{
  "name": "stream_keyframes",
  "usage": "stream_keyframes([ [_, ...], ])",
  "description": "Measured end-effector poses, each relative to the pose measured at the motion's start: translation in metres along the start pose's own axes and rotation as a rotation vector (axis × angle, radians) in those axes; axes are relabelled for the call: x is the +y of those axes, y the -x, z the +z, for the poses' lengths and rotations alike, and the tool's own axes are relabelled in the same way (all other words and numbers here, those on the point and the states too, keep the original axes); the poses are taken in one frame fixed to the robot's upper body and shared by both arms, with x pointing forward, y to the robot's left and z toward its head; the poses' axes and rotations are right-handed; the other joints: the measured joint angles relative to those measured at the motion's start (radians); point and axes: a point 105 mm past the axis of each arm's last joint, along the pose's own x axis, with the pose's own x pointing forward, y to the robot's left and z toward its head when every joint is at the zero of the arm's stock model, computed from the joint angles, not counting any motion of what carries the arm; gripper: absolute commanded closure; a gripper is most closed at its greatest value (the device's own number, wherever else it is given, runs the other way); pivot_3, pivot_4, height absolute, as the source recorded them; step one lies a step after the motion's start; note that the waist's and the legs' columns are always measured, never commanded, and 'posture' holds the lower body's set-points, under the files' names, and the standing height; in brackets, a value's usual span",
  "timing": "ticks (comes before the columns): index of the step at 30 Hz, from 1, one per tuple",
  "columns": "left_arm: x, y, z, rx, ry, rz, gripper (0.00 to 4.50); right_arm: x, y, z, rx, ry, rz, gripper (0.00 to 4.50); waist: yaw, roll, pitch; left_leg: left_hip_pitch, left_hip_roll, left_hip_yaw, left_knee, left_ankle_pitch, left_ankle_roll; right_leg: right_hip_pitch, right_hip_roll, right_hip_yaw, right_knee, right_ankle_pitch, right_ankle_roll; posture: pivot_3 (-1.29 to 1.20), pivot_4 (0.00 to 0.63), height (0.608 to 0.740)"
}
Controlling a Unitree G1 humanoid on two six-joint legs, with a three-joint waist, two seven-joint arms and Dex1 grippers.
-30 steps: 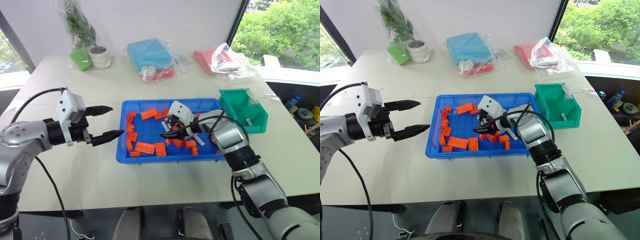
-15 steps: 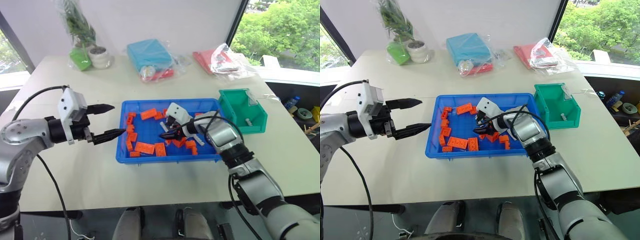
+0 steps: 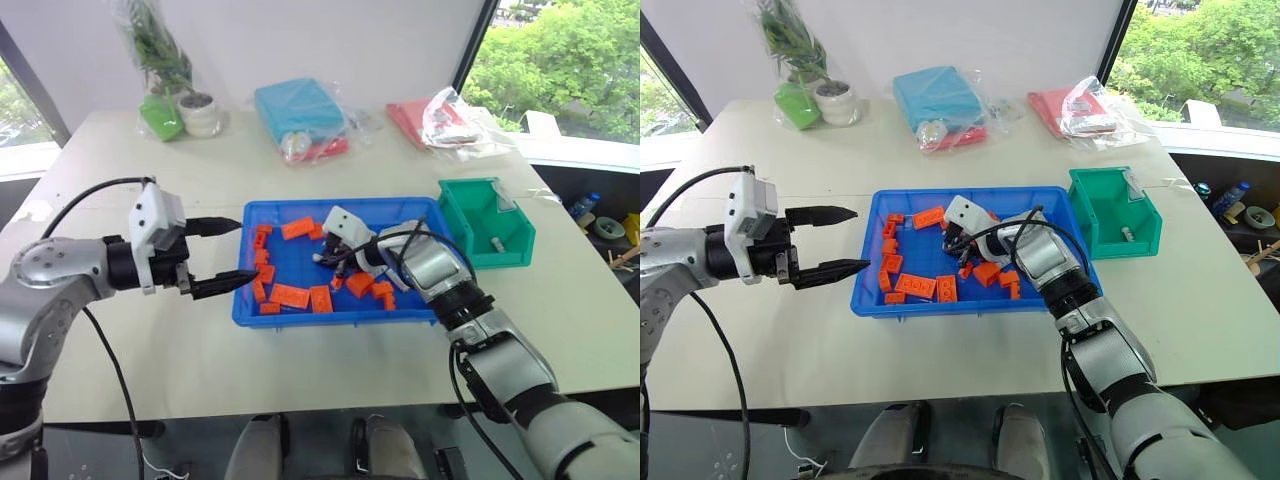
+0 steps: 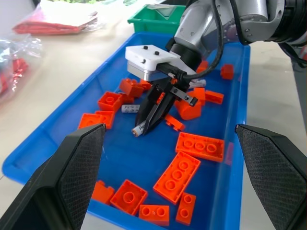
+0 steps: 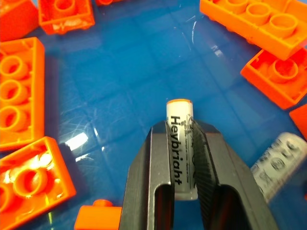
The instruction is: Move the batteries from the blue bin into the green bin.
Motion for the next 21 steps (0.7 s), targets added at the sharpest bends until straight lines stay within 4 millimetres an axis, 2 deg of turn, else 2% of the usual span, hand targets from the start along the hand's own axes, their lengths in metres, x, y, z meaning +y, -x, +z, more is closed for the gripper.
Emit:
stream_keyframes([
  [3,-0.003,-0.002,-0.002,0.006,0.007,-0.026,0.00,0.004,0.011,0.009,-0.055,-0.049,0.004,4.31,0.001,0.000,0.000,0.000,0.000,0.000,0.000,0.000,0.000,0.000,0.000,0.000,0.000,0.000,0.000,0.00,0.150,0.681],
  [6,-0.005,-0.004,-0.002,0.010,0.010,-0.045,0.00,-0.016,0.045,0.028,-0.162,-0.105,-0.105,4.31,0.008,0.001,0.000,-0.001,0.000,0.000,0.000,0.000,0.000,0.000,-0.001,0.000,0.000,0.000,0.000,0.00,0.150,0.681],
  [9,-0.005,-0.005,-0.001,0.009,0.007,-0.052,0.00,-0.065,0.113,0.026,-0.228,-0.183,-0.371,4.31,0.028,0.000,0.000,-0.002,0.000,0.001,0.001,-0.001,-0.002,0.000,-0.001,0.000,-0.002,0.000,0.000,0.00,0.150,0.681],
  [11,-0.004,-0.005,-0.003,0.010,0.014,-0.056,0.00,-0.092,0.160,0.011,-0.221,-0.225,-0.556,4.31,0.038,0.000,0.000,-0.002,-0.001,0.001,0.001,-0.002,-0.003,0.000,-0.002,0.000,-0.004,-0.002,-0.003,0.00,0.150,0.681],
  [13,-0.002,-0.005,-0.004,0.009,0.020,-0.053,0.00,-0.107,0.199,-0.010,-0.198,-0.262,-0.696,4.31,0.043,-0.002,-0.001,-0.002,-0.001,0.003,0.000,-0.002,-0.003,-0.001,-0.002,0.000,-0.004,-0.002,-0.002,0.00,0.150,0.681],
  [15,0.001,-0.006,-0.003,-0.001,0.023,-0.049,0.00,-0.111,0.215,-0.035,-0.156,-0.301,-0.772,4.31,0.045,-0.004,-0.002,-0.002,0.001,0.005,0.000,-0.002,-0.003,0.000,-0.001,0.000,-0.004,-0.002,-0.002,0.00,0.150,0.681],
  [18,0.002,-0.010,0.000,-0.013,0.008,-0.055,0.00,-0.109,0.215,-0.072,-0.078,-0.375,-0.813,4.31,0.039,-0.002,-0.002,-0.002,0.005,0.010,0.000,0.000,0.000,0.000,-0.001,0.000,-0.003,-0.001,-0.002,0.00,0.150,0.681],
  [19,0.002,-0.012,0.000,-0.017,0.005,-0.057,0.00,-0.107,0.213,-0.080,-0.060,-0.394,-0.812,3.86,0.036,-0.001,-0.001,-0.002,0.005,0.010,0.000,0.000,0.000,0.000,-0.001,0.000,-0.003,0.000,-0.001,0.00,0.150,0.681],
  [21,0.002,-0.015,-0.002,-0.023,0.017,-0.062,0.00,-0.105,0.211,-0.085,-0.052,-0.410,-0.812,2.95,0.024,0.000,0.000,-0.002,0.006,0.010,0.000,0.000,0.000,0.000,0.000,0.000,-0.002,0.000,0.000,0.00,0.150,0.681],
])
